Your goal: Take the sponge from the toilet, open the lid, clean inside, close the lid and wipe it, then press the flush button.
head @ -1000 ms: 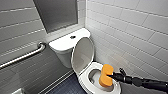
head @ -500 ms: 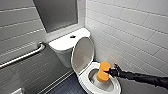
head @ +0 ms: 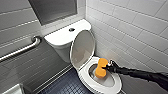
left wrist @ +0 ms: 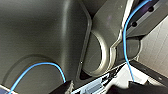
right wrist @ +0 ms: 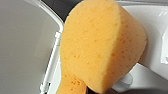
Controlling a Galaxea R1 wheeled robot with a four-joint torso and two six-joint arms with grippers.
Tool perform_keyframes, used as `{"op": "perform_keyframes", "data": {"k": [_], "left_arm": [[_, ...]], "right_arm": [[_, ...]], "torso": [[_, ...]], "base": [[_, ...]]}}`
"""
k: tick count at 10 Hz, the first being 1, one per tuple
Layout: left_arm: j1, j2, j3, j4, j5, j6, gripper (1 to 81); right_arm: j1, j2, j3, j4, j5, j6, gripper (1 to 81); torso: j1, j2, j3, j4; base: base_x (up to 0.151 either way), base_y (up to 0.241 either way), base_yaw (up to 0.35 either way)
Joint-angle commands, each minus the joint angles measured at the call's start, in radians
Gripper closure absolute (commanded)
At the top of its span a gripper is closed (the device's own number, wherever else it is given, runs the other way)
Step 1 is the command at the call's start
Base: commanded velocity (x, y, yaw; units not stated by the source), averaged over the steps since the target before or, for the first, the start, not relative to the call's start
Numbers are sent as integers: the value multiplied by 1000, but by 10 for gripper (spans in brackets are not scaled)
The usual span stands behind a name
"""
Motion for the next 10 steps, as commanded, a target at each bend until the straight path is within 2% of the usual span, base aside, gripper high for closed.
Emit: {"op": "perform_keyframes", "data": {"k": [1,5,10], "left_arm": [[33,-2,18,14,55,4,10],[33,18,8,14,56,4,10],[37,33,-6,28,56,4,10]], "right_arm": [[158,9,-10,24,-39,2,811],[207,35,-62,21,-39,18,811],[145,76,-148,22,-26,50,811]], "torso": [[0,0,1,0],[1,1,-13,0],[1,1,-13,0]], "base": [[0,0,0],[0,0,0],[0,0,0]]}}
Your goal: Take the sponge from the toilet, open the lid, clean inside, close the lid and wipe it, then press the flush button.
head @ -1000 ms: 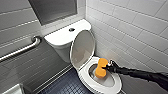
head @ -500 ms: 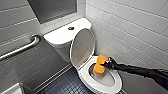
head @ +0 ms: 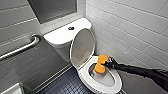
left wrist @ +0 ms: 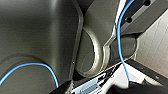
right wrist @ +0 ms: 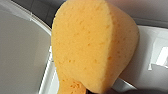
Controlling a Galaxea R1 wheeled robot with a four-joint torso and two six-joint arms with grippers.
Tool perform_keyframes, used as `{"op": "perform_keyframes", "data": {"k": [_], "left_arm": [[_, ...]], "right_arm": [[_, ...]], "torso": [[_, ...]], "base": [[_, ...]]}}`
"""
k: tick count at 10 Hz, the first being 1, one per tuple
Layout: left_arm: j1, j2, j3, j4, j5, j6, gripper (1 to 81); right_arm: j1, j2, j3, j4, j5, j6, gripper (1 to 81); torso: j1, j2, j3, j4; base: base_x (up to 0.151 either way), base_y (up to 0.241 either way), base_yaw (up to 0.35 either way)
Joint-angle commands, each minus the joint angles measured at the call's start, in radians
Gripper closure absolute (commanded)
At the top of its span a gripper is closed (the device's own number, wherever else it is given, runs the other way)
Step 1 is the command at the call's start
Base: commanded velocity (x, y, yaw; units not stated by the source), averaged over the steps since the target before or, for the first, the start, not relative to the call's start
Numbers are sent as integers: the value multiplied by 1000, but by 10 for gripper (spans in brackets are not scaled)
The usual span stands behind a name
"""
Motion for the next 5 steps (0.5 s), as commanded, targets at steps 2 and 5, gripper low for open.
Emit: {"op": "perform_keyframes", "data": {"k": [2,5], "left_arm": [[39,-7,23,14,55,3,10],[36,15,24,47,55,3,10]], "right_arm": [[60,-79,86,15,-15,49,811],[21,-237,297,17,77,49,811]], "torso": [[0,0,0,0],[0,0,0,0]], "base": [[0,0,0],[0,0,0]]}}
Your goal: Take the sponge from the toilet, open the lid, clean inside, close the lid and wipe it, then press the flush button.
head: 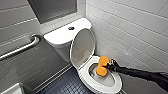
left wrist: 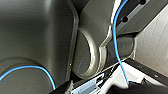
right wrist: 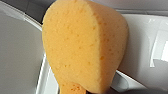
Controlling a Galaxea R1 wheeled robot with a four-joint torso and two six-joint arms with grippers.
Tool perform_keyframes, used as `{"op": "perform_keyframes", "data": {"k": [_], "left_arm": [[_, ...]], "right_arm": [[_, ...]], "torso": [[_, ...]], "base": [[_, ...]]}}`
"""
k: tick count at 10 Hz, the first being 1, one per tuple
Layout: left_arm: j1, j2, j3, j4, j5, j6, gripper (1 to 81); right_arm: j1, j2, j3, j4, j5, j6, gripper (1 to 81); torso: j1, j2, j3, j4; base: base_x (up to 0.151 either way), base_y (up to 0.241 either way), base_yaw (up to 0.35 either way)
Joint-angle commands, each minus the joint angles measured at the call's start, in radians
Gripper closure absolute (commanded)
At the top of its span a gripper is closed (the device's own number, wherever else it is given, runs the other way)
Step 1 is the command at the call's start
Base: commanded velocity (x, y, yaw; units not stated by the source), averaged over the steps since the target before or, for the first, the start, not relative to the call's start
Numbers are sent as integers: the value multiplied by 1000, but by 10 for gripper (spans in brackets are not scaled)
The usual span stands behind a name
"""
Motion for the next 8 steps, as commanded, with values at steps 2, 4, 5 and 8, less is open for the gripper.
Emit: {"op": "perform_keyframes", "data": {"k": [2,4,5,8], "left_arm": [[38,4,25,24,54,3,10],[38,13,24,46,54,3,10],[38,16,24,46,54,3,10],[38,21,22,66,54,3,10]], "right_arm": [[11,-223,274,30,78,15,811],[-29,-283,343,45,119,15,811],[-61,-324,394,62,160,15,811],[-160,-431,519,67,268,14,811]], "torso": [[0,0,0,0],[0,0,0,0],[0,0,0,0],[0,0,0,0]], "base": [[0,0,0],[0,0,0],[0,0,0],[0,0,0]]}}
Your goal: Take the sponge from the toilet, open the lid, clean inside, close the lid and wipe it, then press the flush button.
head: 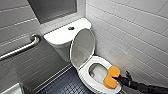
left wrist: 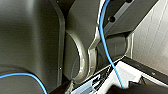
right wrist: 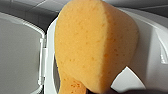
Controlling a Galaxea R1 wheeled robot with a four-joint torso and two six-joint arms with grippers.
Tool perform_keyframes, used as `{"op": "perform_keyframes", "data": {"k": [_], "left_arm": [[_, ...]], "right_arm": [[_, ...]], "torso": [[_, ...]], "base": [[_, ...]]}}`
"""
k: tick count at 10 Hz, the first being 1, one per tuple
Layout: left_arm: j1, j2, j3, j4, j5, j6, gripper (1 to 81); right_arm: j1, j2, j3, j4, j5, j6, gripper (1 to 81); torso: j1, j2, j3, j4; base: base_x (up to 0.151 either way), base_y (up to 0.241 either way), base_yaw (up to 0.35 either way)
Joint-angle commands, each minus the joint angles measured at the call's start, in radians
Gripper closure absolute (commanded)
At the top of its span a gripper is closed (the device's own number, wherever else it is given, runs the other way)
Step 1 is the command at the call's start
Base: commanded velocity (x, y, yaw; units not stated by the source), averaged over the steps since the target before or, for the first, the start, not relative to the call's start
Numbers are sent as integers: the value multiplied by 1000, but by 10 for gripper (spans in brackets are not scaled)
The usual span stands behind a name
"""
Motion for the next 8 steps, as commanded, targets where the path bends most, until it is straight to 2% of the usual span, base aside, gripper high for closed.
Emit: {"op": "perform_keyframes", "data": {"k": [1,5,8], "left_arm": [[38,4,18,19,53,3,10],[38,16,10,19,53,25,10],[38,24,7,17,53,37,10]], "right_arm": [[5,-147,156,22,78,4,811],[-182,-269,312,19,215,-5,811],[-343,-288,348,-13,266,-23,811]], "torso": [[0,0,0,0],[0,0,0,0],[0,0,0,0]], "base": [[0,0,0],[0,0,0],[0,0,0]]}}
